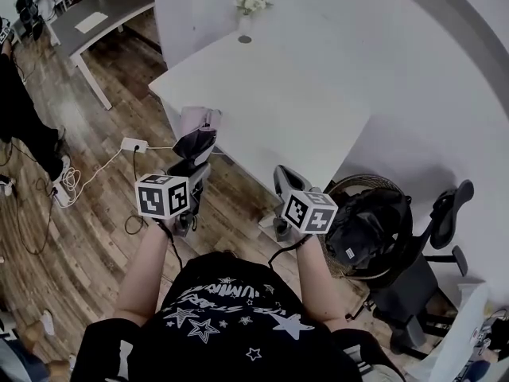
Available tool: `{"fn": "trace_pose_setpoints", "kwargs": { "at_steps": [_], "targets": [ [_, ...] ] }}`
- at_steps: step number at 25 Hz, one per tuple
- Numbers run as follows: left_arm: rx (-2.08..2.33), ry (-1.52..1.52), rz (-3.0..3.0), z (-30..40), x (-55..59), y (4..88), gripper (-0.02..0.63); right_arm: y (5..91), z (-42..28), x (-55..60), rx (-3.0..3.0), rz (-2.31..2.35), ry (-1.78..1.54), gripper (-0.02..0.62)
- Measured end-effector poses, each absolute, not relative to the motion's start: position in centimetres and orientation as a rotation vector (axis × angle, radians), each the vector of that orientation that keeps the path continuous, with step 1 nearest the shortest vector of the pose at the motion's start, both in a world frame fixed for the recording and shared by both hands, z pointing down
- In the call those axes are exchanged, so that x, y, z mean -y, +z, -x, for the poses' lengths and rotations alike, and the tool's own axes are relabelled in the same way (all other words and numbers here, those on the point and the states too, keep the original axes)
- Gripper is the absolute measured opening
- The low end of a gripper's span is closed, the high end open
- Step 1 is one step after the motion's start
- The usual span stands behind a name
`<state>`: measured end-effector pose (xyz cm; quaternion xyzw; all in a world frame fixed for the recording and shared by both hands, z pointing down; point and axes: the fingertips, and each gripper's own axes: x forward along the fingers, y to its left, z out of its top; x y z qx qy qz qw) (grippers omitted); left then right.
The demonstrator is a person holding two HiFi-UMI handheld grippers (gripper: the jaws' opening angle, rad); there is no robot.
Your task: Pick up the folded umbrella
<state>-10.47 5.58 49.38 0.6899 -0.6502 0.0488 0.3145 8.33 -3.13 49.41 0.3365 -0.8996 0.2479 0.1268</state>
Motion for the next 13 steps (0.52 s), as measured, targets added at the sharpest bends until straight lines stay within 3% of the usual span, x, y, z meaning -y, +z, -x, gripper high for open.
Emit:
{"fn": "trace_pose_setpoints", "kwargs": {
  "at_steps": [13],
  "targets": [
    [1.661,0.148,-1.831,9.9,-13.0,50.1,0.210,50.0,-9.4,-4.9,2.564,-1.030,0.755,0.017]
  ]
}}
